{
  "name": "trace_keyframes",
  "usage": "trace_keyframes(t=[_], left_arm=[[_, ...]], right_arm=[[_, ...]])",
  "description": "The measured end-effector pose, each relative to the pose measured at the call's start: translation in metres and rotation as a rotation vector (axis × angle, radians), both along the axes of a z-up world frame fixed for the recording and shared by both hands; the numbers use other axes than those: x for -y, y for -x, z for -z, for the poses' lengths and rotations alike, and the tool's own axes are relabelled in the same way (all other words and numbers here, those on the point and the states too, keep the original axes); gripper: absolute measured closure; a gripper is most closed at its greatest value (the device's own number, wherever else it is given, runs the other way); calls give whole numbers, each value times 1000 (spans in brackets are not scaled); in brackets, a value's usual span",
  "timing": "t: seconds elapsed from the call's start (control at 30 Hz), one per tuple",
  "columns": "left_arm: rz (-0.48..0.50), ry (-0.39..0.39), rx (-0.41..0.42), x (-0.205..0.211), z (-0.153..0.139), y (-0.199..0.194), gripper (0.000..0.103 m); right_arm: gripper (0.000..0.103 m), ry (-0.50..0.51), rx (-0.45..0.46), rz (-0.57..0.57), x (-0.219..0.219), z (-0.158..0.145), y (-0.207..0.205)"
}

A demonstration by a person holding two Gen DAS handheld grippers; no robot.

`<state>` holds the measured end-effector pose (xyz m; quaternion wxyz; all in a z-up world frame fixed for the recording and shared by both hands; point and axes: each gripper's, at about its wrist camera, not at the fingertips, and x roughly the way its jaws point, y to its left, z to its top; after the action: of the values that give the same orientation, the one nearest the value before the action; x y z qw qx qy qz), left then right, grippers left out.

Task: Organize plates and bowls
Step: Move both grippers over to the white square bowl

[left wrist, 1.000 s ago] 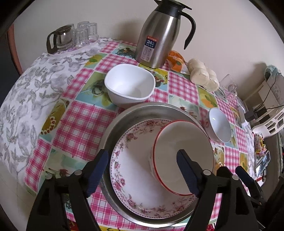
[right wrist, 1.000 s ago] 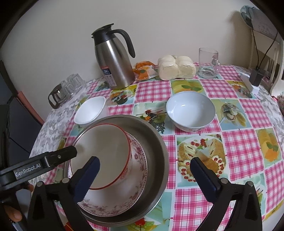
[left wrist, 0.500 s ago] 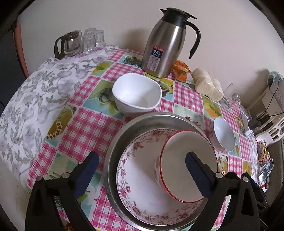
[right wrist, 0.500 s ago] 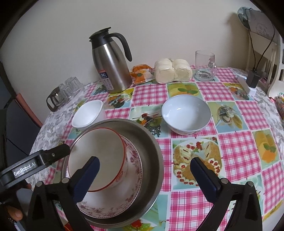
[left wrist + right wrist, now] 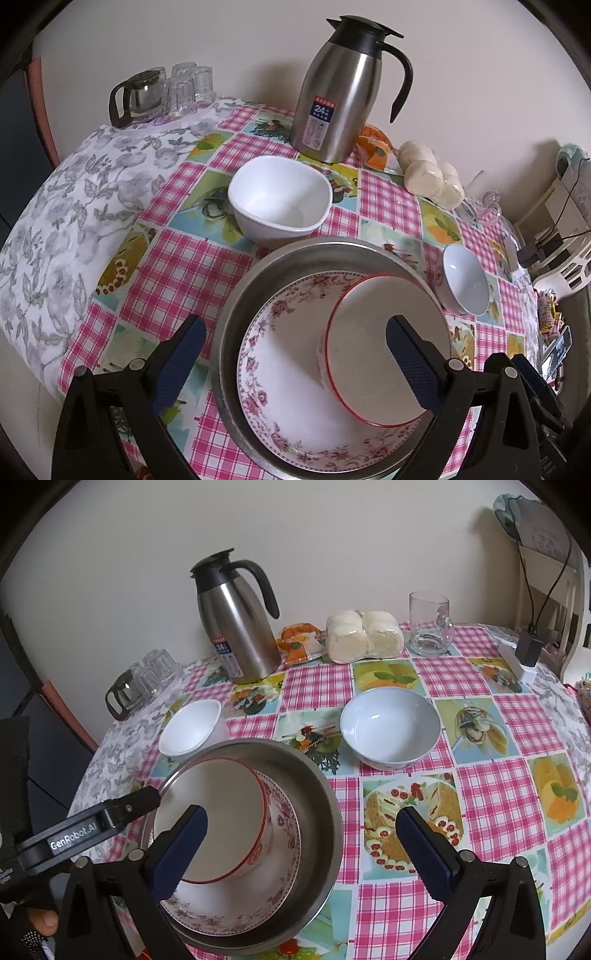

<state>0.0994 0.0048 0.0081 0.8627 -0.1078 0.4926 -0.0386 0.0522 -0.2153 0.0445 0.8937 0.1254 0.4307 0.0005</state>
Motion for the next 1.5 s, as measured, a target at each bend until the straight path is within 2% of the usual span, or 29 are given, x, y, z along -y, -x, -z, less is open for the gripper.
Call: trace_keyframes(t=[0.17, 0.47, 0.67, 1.0, 1.27, 1.5], left_arm=[[18, -42, 21, 14, -11, -7, 5], [82, -29, 85, 57, -38, -27, 5], [81, -14, 117, 66, -47, -46, 5], [3, 25, 110, 37, -39, -87, 5], [-57, 6, 83, 4, -27, -110, 5], [-13, -44, 67, -4, -20, -122, 5]], right_arm=[[0, -8, 15, 32, 12, -4, -4], [0, 2, 28, 56, 31, -2, -12], [0, 6, 31, 74, 40, 1, -18], [0, -13, 25, 120, 58, 9, -32], [0, -7, 17, 144, 63, 11, -44], [0, -17, 37, 183, 64, -1, -47]])
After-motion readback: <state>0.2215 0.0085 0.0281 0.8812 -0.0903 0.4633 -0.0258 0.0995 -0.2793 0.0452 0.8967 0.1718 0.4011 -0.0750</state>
